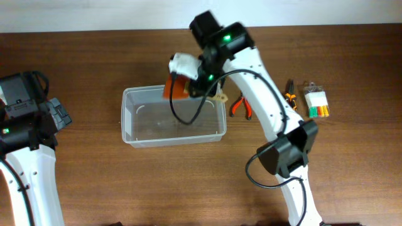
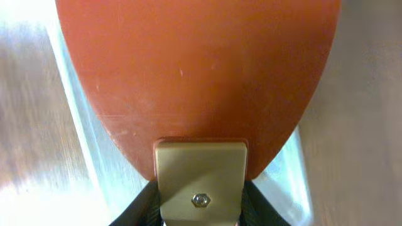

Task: Pack container
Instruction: 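Carry the scraper over the container and release it inside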

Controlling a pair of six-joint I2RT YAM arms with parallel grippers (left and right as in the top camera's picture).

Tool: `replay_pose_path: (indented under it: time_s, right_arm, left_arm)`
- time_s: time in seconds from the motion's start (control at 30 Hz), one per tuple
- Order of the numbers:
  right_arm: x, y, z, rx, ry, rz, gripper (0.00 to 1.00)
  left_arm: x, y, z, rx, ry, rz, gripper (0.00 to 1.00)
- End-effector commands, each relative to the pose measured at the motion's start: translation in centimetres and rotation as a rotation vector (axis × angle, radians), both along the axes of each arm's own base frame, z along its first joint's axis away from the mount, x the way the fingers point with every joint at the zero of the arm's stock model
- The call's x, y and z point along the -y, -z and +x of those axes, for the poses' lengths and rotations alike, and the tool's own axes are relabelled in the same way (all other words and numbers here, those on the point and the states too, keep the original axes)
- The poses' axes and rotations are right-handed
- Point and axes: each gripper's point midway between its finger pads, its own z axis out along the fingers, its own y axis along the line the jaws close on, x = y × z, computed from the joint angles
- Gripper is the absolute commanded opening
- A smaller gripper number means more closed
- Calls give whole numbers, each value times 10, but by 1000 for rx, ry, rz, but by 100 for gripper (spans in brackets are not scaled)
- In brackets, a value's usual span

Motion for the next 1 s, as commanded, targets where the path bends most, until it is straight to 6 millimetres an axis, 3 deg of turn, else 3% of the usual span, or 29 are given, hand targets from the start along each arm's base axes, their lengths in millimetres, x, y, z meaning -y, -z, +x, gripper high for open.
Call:
replay_pose_path:
  time_s: [0.0, 0.23, 0.43, 0.5, 0.53, 0.67, 0.7, 0.73, 0.97]
  right_arm:
    - [-26, 38, -28, -32, -266, 12, 4]
    - [-53, 84, -24, 55, -345, -24, 4]
    - [-56, 96, -17, 93, -344, -38, 5]
    - [-57, 95, -15, 103, -342, -38, 25]
    - [-56, 95, -13, 111, -340, -46, 30]
    - [-54, 88, -7, 131, -300, -60, 37]
    - [-53, 80, -4, 144, -261, -63, 63]
    - [-52, 75, -1, 157, -237, -67, 100]
    - [-38, 8, 19, 270, -53, -75, 99]
  left_arm:
    - [-3, -10, -2, 14, -4, 21, 99]
    - [-3, -9, -3, 10, -4, 19, 99]
    - [-3, -9, -3, 9, -4, 19, 99]
    - [-3, -9, -4, 8, -4, 19, 99]
    - [-3, -9, -4, 8, -4, 19, 99]
    - [-3, -9, -4, 8, -4, 19, 99]
    - [-3, -9, -4, 9, -4, 19, 99]
    - [-3, -9, -4, 8, -4, 19, 99]
    - [-3, -9, -4, 9, -4, 19, 99]
